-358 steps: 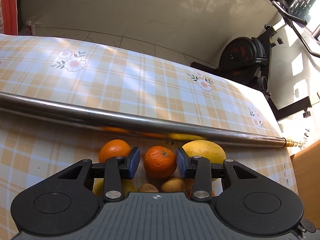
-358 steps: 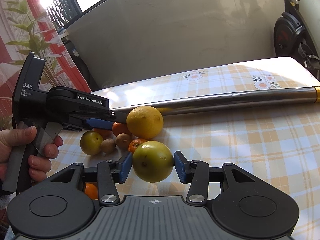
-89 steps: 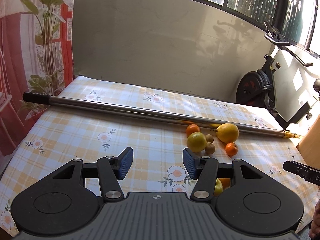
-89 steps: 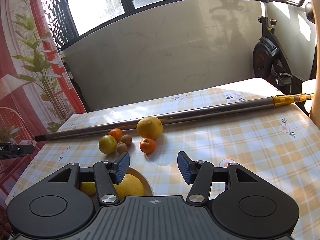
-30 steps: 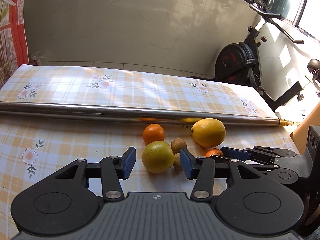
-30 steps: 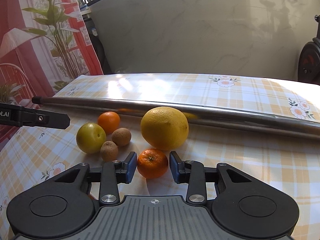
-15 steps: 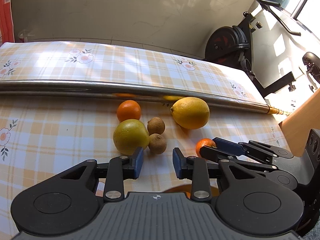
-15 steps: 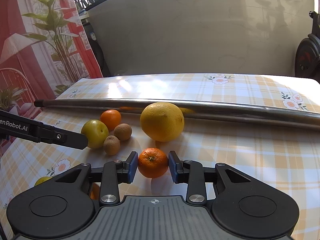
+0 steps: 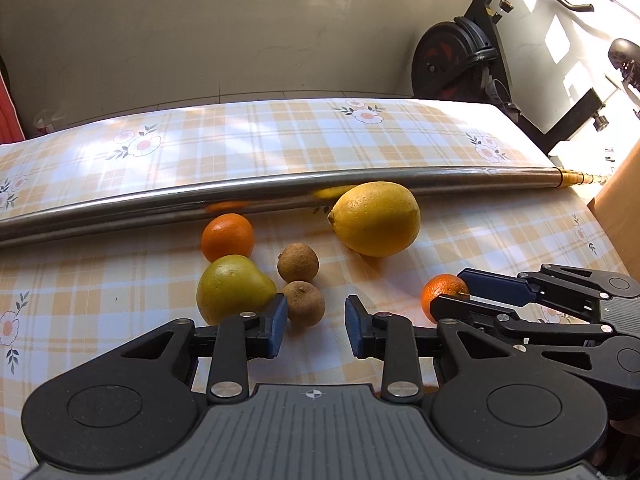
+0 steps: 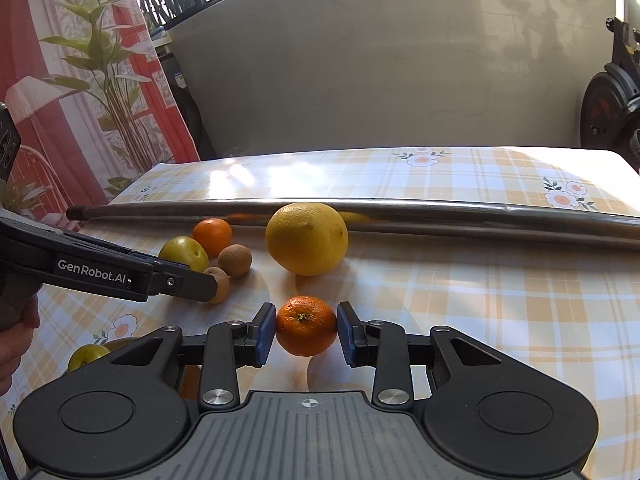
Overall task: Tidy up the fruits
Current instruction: 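Grasp a brown kiwi with the left gripper while the right gripper holds the tangerine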
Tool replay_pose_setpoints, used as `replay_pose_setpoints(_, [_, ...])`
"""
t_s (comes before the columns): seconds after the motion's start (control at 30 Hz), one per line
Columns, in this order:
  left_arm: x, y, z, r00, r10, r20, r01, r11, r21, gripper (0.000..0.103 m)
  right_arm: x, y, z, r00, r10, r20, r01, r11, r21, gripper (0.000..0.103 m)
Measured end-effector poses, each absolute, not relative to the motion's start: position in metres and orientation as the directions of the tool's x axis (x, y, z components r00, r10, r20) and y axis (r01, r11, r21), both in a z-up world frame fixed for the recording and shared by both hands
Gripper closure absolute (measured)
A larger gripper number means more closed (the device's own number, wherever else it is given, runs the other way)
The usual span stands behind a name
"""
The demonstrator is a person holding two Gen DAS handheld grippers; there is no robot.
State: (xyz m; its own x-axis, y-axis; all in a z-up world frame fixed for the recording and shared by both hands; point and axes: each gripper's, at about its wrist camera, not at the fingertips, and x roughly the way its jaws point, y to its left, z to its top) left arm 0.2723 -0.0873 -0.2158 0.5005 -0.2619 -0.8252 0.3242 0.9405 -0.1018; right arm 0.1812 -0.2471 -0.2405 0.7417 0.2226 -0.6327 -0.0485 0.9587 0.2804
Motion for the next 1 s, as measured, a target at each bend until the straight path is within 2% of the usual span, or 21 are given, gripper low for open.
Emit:
replay_pose_setpoints(0.5, [0.28, -0.098, -0.23, 0.507, -0.212, -0.836, 0.343, 0.939, -0.03, 0.069, 0.174, -0.253, -0.242, 0.743, 0.218, -0.633, -0.035, 0.957, 0.289, 0.072])
replay_pose_setpoints(0.53, [0.279, -0.099, -0.23, 0.505, -0.214, -0.836, 0.35, 0.936, -0.028, 0.071, 0.173, -0.252, -0.242, 0.743, 0.218, -0.633, -0.035, 0.957, 0.289, 0.072])
replay_pose_setpoints(0.57, [0.279, -0.1, -0.231, 0.502, -0.219, -0.837, 0.357, 0.934, -0.03, 0.077, 0.173, -0.252, -0.241, 0.743, 0.218, -0.633, -0.035, 0.957, 0.289, 0.072])
replay_pose_setpoints(0.67, [0.276, -0.098, -0.231, 0.506, -0.23, -0.831, 0.36, 0.932, -0.039, 0.077, 0.173, -0.252, -0.241, 0.744, 0.219, -0.631, -0.034, 0.956, 0.292, 0.072])
replay_pose_setpoints(1.0, [0.24, -0.082, -0.194, 0.574, -0.284, -0.768, 0.363, 0.929, -0.073, 0.077, 0.152, -0.25, -0.229, 0.766, 0.217, -0.605, -0.021, 0.949, 0.314, 0.072])
